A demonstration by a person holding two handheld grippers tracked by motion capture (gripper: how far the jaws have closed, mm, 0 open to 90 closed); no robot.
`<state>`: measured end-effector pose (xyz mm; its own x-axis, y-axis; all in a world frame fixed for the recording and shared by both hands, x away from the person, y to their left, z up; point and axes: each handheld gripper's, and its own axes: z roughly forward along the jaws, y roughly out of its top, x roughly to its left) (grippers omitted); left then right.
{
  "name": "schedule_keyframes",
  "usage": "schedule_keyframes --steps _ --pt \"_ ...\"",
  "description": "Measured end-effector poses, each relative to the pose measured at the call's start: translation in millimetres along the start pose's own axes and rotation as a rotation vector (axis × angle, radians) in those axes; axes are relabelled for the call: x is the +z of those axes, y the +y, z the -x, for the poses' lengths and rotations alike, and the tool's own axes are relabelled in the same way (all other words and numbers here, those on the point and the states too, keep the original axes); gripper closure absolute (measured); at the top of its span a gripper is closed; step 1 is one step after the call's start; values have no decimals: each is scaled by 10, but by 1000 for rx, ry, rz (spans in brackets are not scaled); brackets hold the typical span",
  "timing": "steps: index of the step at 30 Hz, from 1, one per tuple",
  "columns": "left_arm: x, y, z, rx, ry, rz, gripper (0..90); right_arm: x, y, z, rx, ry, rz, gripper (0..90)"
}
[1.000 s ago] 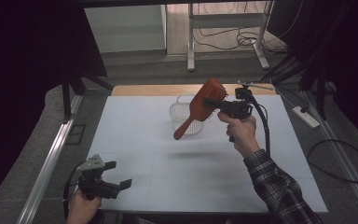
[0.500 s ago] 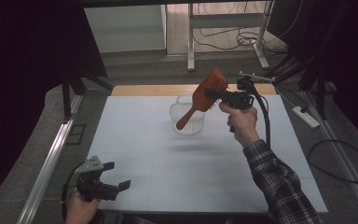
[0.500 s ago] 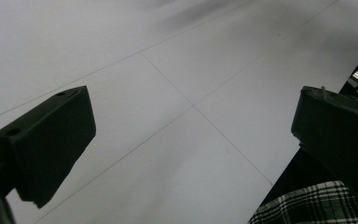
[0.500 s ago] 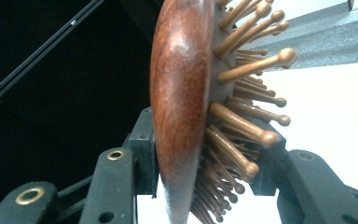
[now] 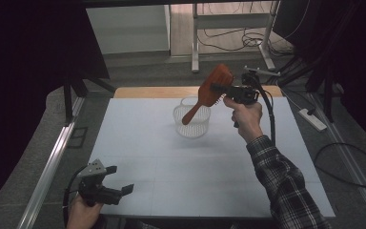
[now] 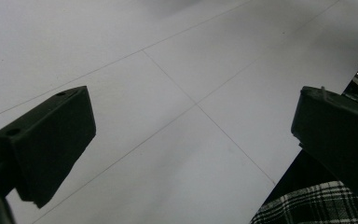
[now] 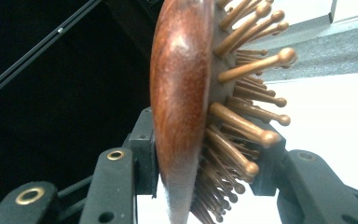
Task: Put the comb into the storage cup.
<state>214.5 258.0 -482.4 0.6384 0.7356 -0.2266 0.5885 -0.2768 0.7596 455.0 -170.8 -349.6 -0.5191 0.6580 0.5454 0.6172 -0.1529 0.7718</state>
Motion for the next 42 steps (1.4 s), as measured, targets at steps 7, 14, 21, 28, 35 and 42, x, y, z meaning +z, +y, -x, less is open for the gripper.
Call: schedule_keyframes --steps 7,14,21,28,35,42 --pt "6 2 -5 -3 2 -6 0 64 58 6 -7 -19 16 547" --pt "6 1 -9 -8 6 -6 0 177 33 23 -21 -49 7 548" --pt "8 2 -12 -11 6 -8 0 260 -9 24 -37 -65 -4 547" --pt "4 -1 -15 -15 3 -4 0 336 -71 1 -62 -82 -19 547" --pt "5 0 -14 -15 0 -5 0 412 -169 9 -70 -88 -34 547" --pt "7 0 -16 -17 -2 -6 0 492 -258 15 -84 -107 -48 546"
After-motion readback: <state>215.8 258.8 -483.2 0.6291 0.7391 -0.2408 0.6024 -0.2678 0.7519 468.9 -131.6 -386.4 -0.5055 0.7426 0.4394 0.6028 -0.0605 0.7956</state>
